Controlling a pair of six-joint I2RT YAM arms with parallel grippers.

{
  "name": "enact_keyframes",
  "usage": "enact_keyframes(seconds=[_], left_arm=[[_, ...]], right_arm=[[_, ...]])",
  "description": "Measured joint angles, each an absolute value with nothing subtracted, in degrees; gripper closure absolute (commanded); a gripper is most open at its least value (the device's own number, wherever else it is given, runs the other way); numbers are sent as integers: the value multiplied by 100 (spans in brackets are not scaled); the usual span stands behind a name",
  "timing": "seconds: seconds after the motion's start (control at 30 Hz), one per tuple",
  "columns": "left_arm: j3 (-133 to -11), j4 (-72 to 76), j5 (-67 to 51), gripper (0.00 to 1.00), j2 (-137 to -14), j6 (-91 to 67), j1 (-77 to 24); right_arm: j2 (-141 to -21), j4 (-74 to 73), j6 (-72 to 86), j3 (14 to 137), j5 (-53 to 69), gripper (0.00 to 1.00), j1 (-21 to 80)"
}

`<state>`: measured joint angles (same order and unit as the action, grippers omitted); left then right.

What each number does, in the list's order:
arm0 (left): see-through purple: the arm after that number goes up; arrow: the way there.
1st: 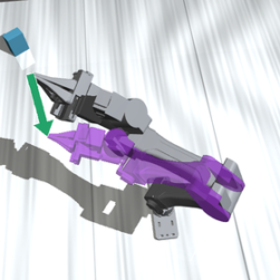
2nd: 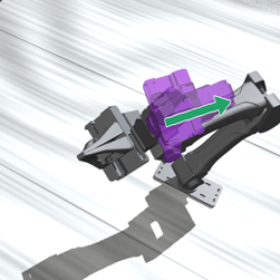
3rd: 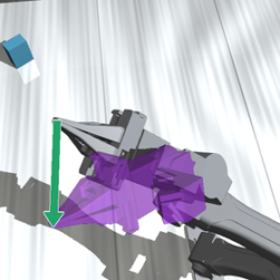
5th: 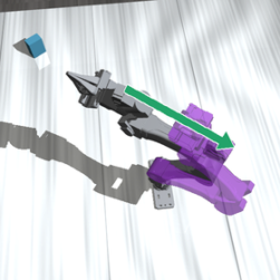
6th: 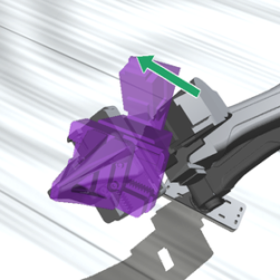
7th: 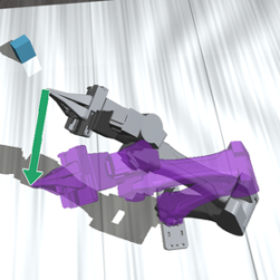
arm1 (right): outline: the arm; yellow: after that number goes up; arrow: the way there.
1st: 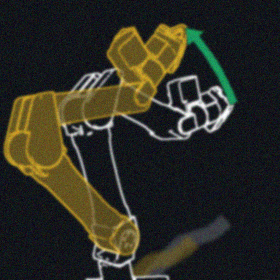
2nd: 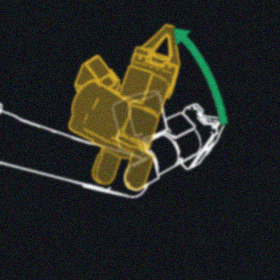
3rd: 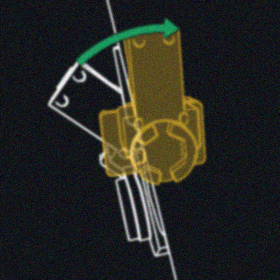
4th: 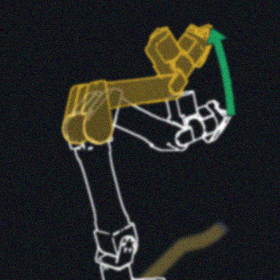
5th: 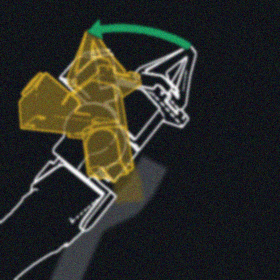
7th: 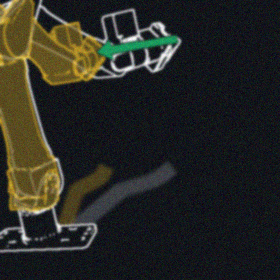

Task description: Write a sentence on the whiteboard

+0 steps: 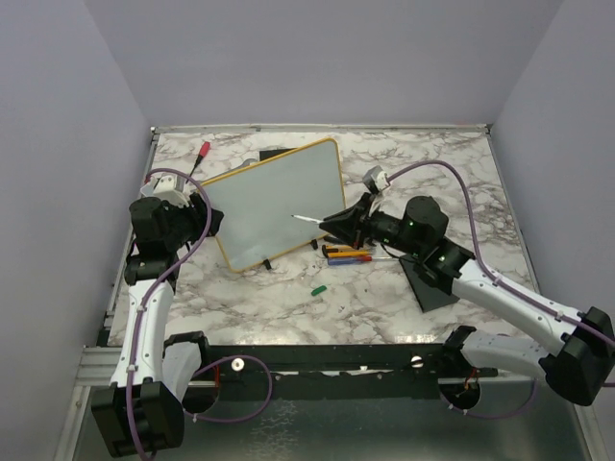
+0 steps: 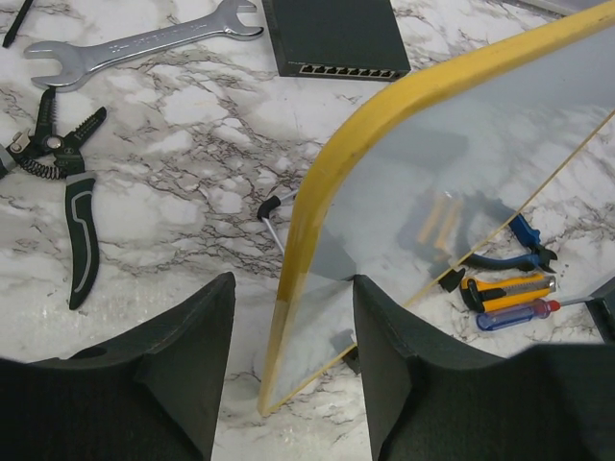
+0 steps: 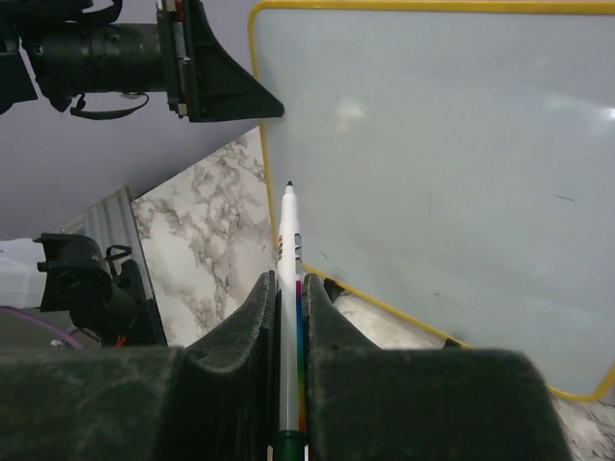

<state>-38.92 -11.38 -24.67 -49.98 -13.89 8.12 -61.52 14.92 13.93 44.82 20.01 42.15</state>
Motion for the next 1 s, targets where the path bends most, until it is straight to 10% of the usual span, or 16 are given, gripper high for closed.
enact_keyframes(seconds=[1.0], left_arm=[[-3889,-1216,-1835,65,-4901,-1258,257]], right_arm=[[-8342,2165,1350,6073,1050,99,5682]])
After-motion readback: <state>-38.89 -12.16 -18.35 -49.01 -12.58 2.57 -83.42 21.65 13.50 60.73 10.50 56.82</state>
